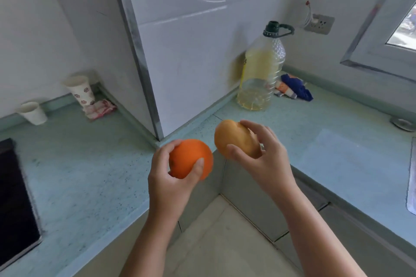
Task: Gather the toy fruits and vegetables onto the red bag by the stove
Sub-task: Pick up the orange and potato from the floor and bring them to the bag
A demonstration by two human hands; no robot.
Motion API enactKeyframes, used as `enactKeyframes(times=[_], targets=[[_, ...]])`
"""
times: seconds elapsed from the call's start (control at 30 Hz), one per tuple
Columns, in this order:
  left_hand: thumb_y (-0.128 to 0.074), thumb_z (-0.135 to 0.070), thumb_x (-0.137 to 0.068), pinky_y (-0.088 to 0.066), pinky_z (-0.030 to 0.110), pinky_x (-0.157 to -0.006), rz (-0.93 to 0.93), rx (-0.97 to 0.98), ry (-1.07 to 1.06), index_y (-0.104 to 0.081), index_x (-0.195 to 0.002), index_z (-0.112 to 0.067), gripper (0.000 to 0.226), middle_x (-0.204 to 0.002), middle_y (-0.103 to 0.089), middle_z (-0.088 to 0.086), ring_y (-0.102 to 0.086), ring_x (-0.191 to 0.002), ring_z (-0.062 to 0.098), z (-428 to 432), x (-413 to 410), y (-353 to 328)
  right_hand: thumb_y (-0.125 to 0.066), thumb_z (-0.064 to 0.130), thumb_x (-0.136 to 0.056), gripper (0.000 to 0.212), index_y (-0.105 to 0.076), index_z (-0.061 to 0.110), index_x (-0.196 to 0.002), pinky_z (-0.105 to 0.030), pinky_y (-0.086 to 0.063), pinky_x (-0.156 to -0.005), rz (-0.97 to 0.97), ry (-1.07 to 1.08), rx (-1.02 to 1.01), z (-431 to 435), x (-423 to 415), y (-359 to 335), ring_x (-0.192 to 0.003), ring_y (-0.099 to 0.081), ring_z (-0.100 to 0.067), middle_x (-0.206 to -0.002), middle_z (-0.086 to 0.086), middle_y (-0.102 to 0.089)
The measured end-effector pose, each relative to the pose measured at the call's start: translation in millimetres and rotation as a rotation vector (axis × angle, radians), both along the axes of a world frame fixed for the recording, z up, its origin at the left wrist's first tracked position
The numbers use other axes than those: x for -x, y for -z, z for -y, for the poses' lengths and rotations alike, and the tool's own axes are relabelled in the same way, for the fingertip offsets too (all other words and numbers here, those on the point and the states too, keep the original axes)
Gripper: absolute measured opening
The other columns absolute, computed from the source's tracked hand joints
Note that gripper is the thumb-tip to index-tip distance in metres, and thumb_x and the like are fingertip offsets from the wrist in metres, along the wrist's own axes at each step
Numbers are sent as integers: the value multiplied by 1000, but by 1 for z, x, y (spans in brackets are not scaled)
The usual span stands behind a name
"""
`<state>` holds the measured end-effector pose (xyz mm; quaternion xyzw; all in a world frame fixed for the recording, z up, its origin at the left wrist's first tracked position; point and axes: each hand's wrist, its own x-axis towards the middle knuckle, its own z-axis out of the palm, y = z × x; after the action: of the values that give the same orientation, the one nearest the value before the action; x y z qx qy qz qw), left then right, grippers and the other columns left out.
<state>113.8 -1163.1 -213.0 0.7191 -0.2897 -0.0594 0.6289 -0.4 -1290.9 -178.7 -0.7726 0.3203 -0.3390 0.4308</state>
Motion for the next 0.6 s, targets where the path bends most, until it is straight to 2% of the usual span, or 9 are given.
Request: enactKeyframes(times=[0.2, 0.33, 0.5, 0.6], targets=[[-68, -48, -61, -40, 0, -67, -16, -18, -199, -48, -104, -47, 47, -110, -50, -24, -46, -96, -19, -25, 5, 1, -67, 44, -63, 53, -56, 37, -114, -14, -39, -73, -13, -181, -15, -3, -22, 1, -95, -46, 10, -106, 23, -51], [-61, -56, -59, -39, 0, -69, 8, -59, -338, -48, -103, -47, 47, -110, -50, -26, -45, -97, -19, -49, -3, -1, -66, 43, -63, 53, -55, 37, -114, -14, -41, -74, 10, -322, -37, -17, -48, 1, -94, -48, 10, -106, 24, -53], [-69, -40, -64, -38, 0, -71, 16, -69, -490, -50, -107, -42, 47, -113, -51, -21, -45, -98, -18, -80, -10, -6, -70, 40, -66, 50, -55, 38, -113, -19, -44, -77, 23, -489, -73, -41, -77, 3, -94, -49, 9, -111, 17, -56], [-69, -39, -65, -42, 9, -74, 21, -78, -571, -52, -111, -37, 49, -116, -50, -20, -45, -100, -16, -99, -11, -8, -66, 42, -64, 52, -55, 35, -114, -23, -46, -80, 23, -565, -70, -57, -93, 3, -96, -49, 8, -111, 15, -56]])
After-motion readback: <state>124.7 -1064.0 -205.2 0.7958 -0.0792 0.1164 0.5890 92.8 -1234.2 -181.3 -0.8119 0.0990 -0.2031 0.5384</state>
